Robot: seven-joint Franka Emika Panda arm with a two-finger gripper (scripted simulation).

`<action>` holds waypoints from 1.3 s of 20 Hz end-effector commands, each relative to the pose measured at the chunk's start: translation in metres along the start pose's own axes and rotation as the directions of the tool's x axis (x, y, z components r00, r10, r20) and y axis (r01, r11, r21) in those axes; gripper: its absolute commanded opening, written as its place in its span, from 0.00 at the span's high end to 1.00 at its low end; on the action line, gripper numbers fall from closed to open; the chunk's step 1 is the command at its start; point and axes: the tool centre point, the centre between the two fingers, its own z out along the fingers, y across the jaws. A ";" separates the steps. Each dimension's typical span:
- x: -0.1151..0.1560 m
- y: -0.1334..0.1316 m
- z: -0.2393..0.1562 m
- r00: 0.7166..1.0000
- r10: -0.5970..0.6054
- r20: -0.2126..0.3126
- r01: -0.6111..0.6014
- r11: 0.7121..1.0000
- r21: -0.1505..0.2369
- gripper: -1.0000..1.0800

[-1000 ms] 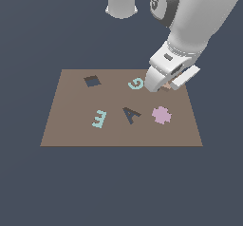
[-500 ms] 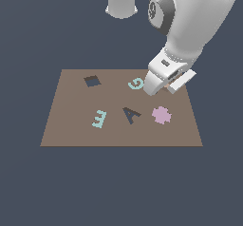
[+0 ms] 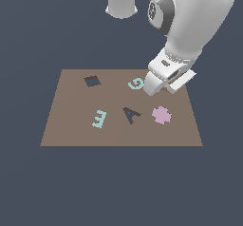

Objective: Insert a designated object into the corresponding slot on a board.

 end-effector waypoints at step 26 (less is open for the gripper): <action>0.035 0.006 -0.002 0.911 0.413 0.000 -0.413 0.911 0.000 1.00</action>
